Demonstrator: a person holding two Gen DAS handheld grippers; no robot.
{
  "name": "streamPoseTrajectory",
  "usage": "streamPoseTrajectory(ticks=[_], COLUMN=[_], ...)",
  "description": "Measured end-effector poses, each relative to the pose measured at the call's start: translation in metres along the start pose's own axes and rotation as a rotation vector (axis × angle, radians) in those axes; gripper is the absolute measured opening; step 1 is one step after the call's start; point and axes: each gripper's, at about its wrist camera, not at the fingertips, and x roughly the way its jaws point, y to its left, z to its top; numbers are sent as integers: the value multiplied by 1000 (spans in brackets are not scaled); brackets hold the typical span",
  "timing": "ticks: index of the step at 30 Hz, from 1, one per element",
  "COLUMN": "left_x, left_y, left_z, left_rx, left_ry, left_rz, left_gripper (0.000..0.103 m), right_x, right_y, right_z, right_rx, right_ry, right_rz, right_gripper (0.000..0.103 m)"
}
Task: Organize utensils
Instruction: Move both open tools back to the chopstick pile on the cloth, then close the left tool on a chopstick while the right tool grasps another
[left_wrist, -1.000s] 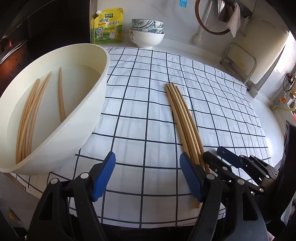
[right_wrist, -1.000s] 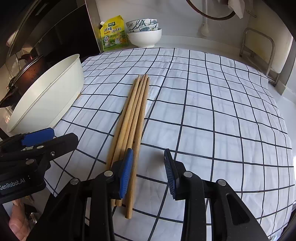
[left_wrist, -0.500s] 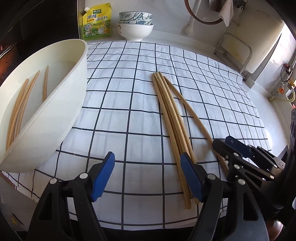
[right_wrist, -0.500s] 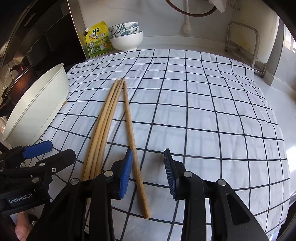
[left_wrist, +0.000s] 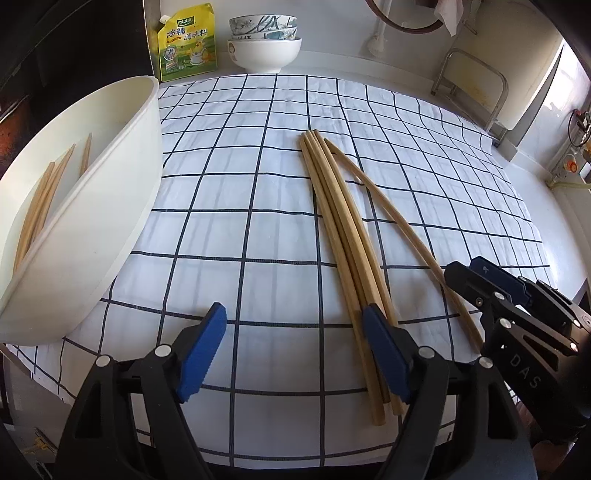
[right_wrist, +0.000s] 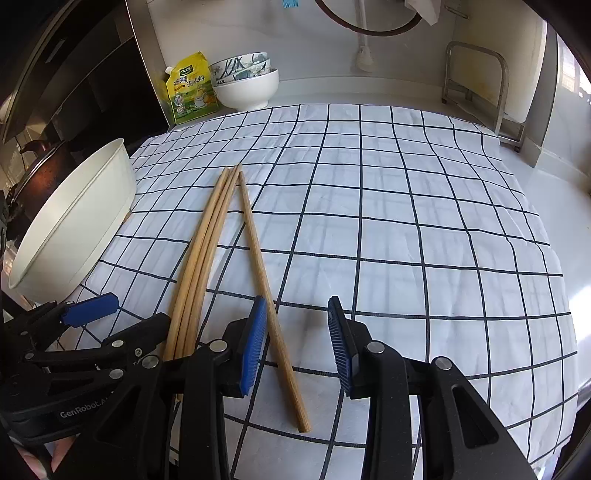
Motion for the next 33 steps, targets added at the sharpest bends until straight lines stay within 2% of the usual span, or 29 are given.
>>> streamPoseTrajectory(ticks=[5,8,13,18,28,33], left_x=[2,3,8,8,4,9], left_y=[1,3,-3,0,26,25], left_z=[1,3,4,4,1,8], left_rx=[-4,-13,17,19,-33,-50], left_ry=[3,5,13,2,7,6], left_rz=[33,42,84,91,111,110], left_gripper=[86,87,86,85,85,85], right_x=[0,-1,-3,-3,2,11], right_y=[-1,-2,-4,-2,11,26], right_z=[0,-1,-1,-1,4,8], right_rx=[3,7,12,4,-40,-92], right_ry=[-1,-4,-7,-6,5,10], right_rz=[-1,-3,-8,-3,22,-7], right_gripper=[33,33,33,33,34,34])
